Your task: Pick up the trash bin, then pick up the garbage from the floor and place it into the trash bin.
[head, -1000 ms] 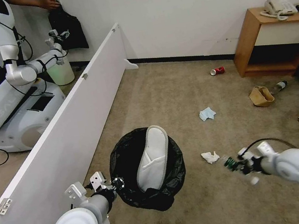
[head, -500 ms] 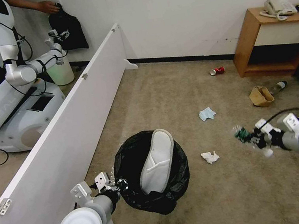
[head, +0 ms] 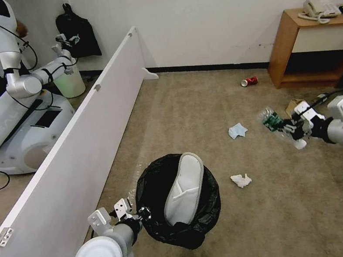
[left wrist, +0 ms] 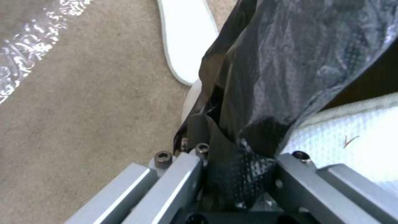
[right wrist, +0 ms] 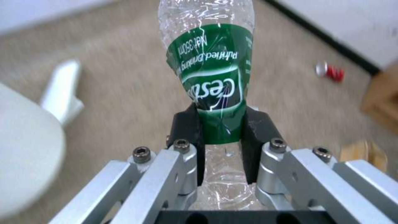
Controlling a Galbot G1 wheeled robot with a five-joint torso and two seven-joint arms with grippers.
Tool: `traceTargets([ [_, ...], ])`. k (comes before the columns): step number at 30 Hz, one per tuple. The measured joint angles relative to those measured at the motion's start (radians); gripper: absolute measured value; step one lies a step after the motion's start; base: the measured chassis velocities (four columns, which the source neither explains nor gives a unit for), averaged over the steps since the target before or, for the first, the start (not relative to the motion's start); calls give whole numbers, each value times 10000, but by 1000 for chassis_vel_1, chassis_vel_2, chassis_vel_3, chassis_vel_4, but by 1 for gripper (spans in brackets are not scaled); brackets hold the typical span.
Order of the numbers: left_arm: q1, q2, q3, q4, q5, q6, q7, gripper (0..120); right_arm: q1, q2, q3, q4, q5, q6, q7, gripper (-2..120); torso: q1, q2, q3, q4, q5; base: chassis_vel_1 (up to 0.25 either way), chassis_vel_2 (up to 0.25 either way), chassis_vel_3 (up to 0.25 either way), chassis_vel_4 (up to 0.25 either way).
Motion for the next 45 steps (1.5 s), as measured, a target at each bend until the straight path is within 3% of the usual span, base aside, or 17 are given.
traceTargets([
  [6, -368, -8, 488, 202, -228, 6, -34, 0, 322, 45, 20, 972, 378, 1132, 172, 16, 0, 0, 0, 0, -1, 0, 0, 0, 0],
  [19, -528, -80, 1108, 254, -388, 14, -168, 0, 542, 515, -443, 1813, 627, 2435, 680, 16, 0, 0, 0, -1, 0, 0, 0, 0, 0],
  [30, -1024, -77, 1557, 386, -602, -29, -200, 0, 755, 1088, -1417, 2178, 553, 4092, -416, 16, 0, 0, 0, 0, 0, 0, 0, 0, 0],
  [45, -1136, -177, 1589, 213, -790, -40, -230, 0, 1153, 1737, -3280, 1961, -90, 4514, -1256, 16, 0, 0, 0, 0, 2, 0, 0, 0, 0],
])
